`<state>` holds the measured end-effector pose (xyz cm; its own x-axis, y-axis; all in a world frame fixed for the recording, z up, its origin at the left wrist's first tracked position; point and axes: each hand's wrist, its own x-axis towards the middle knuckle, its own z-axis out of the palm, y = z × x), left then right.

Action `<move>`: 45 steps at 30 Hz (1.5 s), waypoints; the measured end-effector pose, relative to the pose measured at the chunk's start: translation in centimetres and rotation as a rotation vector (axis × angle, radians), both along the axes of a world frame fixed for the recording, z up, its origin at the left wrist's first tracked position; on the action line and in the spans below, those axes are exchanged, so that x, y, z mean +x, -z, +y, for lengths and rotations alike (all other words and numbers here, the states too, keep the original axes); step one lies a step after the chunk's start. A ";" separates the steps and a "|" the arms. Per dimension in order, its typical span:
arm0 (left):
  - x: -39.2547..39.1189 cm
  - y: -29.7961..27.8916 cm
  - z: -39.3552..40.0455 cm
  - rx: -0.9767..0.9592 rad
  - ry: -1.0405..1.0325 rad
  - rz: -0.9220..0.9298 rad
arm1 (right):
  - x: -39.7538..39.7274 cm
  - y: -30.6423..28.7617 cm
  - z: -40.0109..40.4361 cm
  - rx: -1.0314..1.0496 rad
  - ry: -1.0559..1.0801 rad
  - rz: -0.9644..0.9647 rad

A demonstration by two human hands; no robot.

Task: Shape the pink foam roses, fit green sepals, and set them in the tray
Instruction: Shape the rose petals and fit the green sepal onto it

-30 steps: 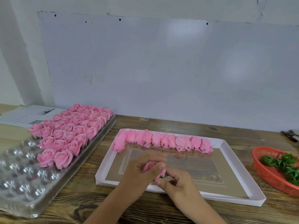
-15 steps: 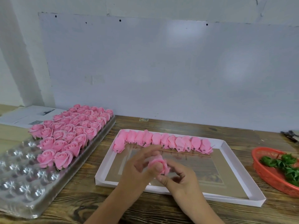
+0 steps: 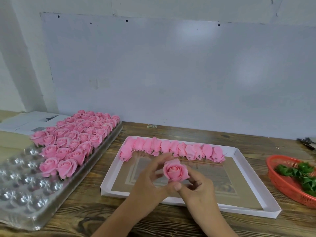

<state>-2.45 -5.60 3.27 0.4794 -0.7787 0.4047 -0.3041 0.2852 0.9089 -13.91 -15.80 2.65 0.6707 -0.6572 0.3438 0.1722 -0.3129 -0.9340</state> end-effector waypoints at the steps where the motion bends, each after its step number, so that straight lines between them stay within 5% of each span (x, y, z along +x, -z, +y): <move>1: -0.1 -0.2 -0.1 -0.025 -0.009 0.037 | 0.0 0.0 -0.1 -0.011 0.010 0.011; 7: -0.1 -1.0 0.2 -0.178 -0.061 0.104 | 0.2 0.6 0.1 -0.052 0.023 0.085; 22: 0.6 0.6 -0.3 0.071 0.008 0.031 | 0.2 0.3 -0.3 0.047 0.003 -0.094; 45: 1.8 0.4 0.6 0.036 -0.207 -0.003 | 0.2 1.5 0.3 -0.186 0.147 0.124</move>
<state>-0.63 -5.01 2.88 0.6295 -0.6777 0.3801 -0.3558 0.1835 0.9164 -13.69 -15.49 1.20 0.6172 -0.6840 0.3889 -0.0003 -0.4945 -0.8692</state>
